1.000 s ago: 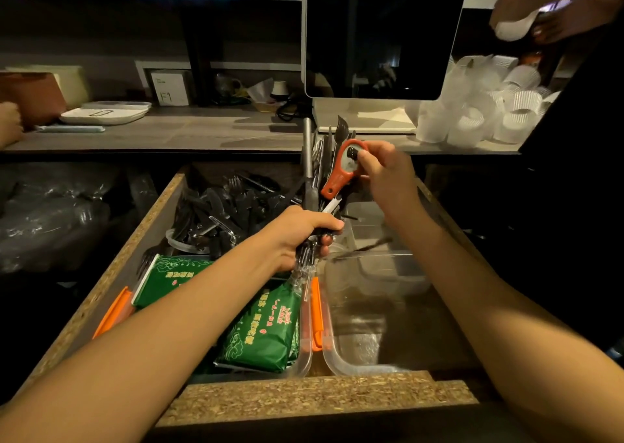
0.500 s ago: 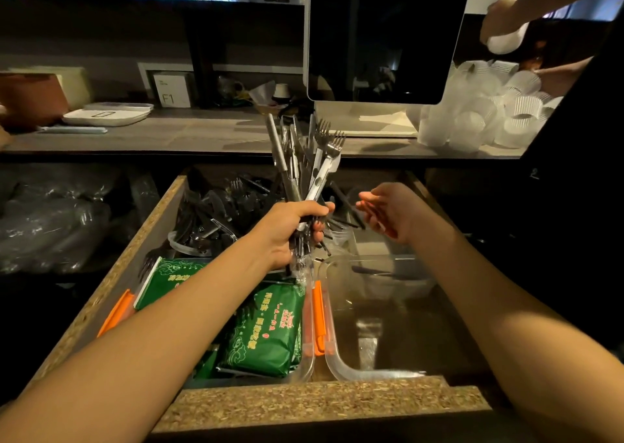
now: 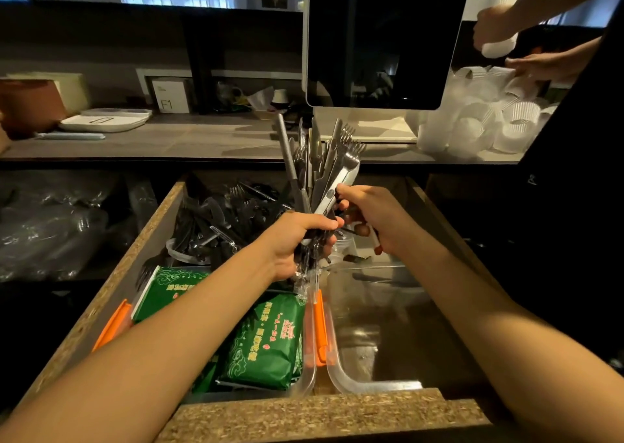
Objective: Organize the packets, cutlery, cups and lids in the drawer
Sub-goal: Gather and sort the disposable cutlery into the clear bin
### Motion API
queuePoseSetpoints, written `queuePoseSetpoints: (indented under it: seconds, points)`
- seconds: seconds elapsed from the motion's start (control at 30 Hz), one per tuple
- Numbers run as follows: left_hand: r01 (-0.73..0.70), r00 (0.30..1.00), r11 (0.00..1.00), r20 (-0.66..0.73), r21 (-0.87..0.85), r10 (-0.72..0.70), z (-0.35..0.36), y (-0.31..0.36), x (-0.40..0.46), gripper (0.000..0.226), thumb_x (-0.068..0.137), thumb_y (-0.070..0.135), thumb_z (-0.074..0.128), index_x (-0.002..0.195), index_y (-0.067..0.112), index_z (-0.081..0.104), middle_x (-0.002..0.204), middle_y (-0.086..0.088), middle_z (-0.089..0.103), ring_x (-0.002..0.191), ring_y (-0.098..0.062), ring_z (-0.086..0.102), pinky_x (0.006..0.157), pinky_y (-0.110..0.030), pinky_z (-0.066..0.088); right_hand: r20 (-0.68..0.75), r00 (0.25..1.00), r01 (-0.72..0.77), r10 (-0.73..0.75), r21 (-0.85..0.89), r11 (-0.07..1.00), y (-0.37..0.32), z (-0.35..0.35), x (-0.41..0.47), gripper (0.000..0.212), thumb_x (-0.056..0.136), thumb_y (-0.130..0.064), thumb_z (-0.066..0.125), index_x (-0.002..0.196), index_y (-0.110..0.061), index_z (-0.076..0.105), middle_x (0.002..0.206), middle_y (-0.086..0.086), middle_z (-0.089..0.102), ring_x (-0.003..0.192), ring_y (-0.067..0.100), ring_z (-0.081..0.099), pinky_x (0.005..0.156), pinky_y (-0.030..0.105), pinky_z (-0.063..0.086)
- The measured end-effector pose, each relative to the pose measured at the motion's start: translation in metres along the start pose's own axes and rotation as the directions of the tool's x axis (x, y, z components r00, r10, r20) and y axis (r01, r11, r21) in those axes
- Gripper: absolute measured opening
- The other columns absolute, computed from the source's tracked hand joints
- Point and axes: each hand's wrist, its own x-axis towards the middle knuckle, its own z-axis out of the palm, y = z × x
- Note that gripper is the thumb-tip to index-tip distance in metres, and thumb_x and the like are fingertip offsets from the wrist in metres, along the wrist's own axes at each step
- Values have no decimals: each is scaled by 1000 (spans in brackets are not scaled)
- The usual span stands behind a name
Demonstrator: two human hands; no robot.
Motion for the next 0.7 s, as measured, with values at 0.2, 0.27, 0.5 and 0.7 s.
queuePoseSetpoints:
  seconds: [0.2,0.27,0.5,0.7]
  points:
    - [115,990,989,75,88,-122,1,4,-7,16,93,3,60,81,5,70,67,-6,66,57,-12,66,54,-21,55,6,998,-61,60,59,996,-4,-2,-6,32,94,-42,59,94,-12,69,73,0,66,58,11,57,51,25,35]
    - [164,977,978,119,127,-180,3,4,-10,22,91,5,61,73,4,72,67,-7,65,56,-12,65,53,-21,56,31,997,-70,66,171,983,-6,2,-8,28,96,-37,58,97,-10,69,74,1,70,63,14,64,57,24,41]
    - [148,980,987,125,66,-156,8,0,-11,20,93,21,59,98,5,70,87,-10,74,71,-21,71,47,-21,53,48,997,-72,60,340,938,-9,0,-8,16,99,-19,55,99,-6,64,75,8,68,55,16,65,42,23,48]
    - [134,988,991,74,20,-135,12,-3,-11,20,101,13,51,108,2,66,95,-12,75,74,-24,75,49,-25,57,27,984,-175,174,266,948,-2,-5,-5,17,95,-20,60,90,-4,64,77,12,63,55,21,57,49,29,44]
